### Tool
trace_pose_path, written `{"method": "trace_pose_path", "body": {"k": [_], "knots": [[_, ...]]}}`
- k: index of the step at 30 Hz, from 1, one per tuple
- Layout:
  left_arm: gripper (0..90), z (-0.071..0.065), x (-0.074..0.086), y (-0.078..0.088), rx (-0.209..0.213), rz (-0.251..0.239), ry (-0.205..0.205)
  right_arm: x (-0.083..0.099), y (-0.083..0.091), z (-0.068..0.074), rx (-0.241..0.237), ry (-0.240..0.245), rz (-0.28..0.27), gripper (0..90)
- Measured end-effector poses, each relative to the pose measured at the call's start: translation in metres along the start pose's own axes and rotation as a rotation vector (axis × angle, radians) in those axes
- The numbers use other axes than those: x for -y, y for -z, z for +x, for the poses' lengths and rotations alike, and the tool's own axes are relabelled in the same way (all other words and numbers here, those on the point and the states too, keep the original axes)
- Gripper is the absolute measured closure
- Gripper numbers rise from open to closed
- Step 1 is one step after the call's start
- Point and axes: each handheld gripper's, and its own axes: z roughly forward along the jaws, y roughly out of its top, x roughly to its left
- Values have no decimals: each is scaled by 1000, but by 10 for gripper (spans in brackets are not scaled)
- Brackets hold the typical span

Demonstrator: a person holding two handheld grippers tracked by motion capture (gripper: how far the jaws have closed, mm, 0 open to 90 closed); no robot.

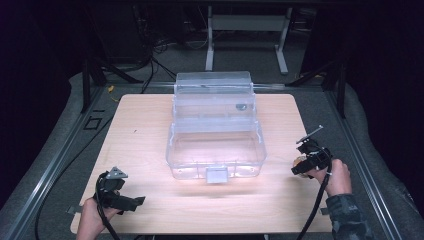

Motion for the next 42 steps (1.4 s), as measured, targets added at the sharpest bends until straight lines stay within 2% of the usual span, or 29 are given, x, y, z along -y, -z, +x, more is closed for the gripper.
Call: {"method": "trace_pose_path", "body": {"k": [7,9,15,16,17,19,27,30,36,42], "knots": [[1,0,-1,0,1,-5,-1,-8,13,3,8,33,-11,202],[2,-1,1,0,-3,-8,10,-10,17,5,4,38,-11,202],[2,0,2,0,-12,-3,5,-17,28,10,-8,66,-12,202],[2,0,2,0,-11,-3,9,-19,30,11,16,73,-9,202],[2,0,2,0,-13,-3,9,-20,31,11,-5,73,-13,202],[3,0,2,-1,-15,-2,11,-22,34,13,-10,85,-18,202],[2,0,4,-1,-18,2,13,-34,46,22,14,120,-27,202],[2,-1,3,0,-29,11,2,-39,48,26,21,138,-29,202],[2,-1,0,1,-48,4,7,-50,54,33,-2,167,-46,202],[2,0,0,2,-52,8,6,-62,60,44,4,198,-54,202]]}}
